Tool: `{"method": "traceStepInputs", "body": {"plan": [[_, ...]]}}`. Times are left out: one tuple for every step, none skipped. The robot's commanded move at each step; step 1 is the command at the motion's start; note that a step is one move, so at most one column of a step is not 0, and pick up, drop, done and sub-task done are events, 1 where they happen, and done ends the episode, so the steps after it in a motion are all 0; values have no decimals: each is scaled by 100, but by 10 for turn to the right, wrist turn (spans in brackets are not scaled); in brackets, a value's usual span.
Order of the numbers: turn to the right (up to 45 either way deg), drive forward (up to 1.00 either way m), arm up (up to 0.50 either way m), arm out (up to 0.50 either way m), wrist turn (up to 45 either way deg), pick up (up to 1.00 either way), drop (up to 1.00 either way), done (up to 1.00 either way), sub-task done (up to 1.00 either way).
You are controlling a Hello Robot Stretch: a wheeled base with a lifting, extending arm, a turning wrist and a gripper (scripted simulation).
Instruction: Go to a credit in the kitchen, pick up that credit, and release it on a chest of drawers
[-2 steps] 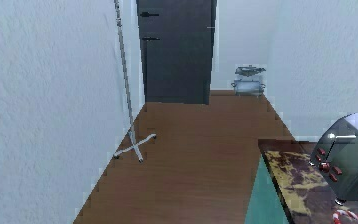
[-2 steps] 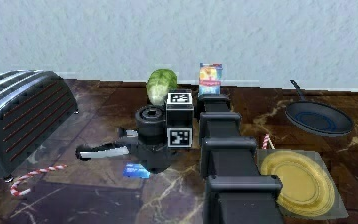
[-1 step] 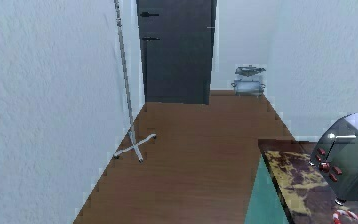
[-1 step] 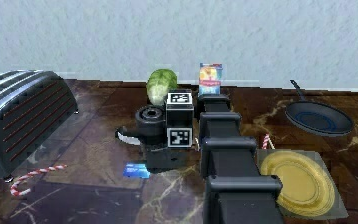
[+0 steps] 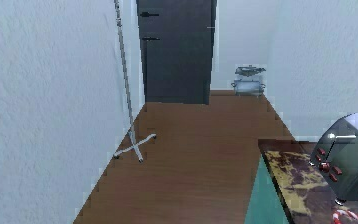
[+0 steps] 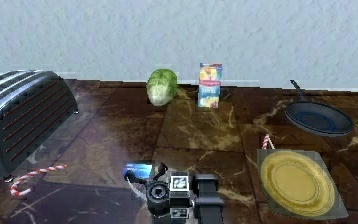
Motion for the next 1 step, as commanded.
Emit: {"method": "traceStepInputs", "body": {"plan": [[0, 0, 0, 0, 0, 100, 0, 0, 0]]}}
